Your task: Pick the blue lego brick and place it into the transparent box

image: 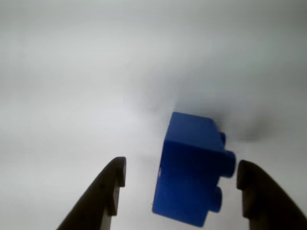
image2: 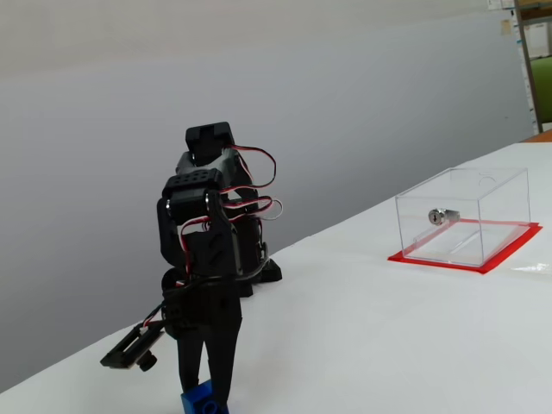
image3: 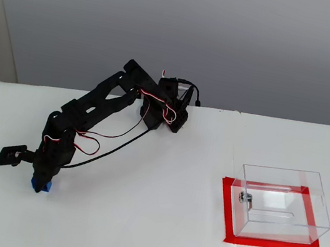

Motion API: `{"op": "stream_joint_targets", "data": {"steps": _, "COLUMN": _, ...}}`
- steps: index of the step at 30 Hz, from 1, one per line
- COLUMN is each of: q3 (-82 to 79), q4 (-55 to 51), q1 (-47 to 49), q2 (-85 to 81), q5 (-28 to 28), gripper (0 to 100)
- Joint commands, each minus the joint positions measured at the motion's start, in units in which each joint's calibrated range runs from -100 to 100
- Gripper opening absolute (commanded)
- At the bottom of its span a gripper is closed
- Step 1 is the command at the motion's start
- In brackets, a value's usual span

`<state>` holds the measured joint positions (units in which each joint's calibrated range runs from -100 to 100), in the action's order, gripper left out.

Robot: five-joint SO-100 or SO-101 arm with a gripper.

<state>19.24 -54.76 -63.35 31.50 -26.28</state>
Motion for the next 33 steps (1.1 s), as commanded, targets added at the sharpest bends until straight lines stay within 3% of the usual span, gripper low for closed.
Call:
{"op": "stream_joint_targets", "data": {"steps": 1, "q3": 3.2, "q4": 1.5, "q1": -0.3, "q2": -0.9, "q5": -0.3, "gripper": 26}}
{"op": "stream_joint_targets", "data": {"steps": 7, "q3": 2.7, "q4": 1.5, "q1": -0.9, "q2": -0.8, "q5": -0.1, "gripper": 25}}
{"op": "stream_joint_targets", "data": {"steps": 11, "q3": 2.5, "q4": 1.5, "q1": -1.0, "q2": -0.8, "q5": 0.0, "gripper": 16}}
{"op": "stream_joint_targets", "data": {"steps": 18, "q3": 2.4, "q4": 1.5, "q1": -1.1, "q2": -0.8, "q5": 0.0, "gripper": 13}}
{"op": "stream_joint_targets", "data": {"steps": 23, "q3": 2.4, "q4": 1.5, "q1": -1.2, "q2": -0.8, "q5": 0.0, "gripper": 3}}
{"op": "stream_joint_targets", "data": {"steps": 33, "q3": 2.3, "q4": 1.1, "q1": -0.6, "q2": -1.9, "q5": 2.3, "gripper": 2}}
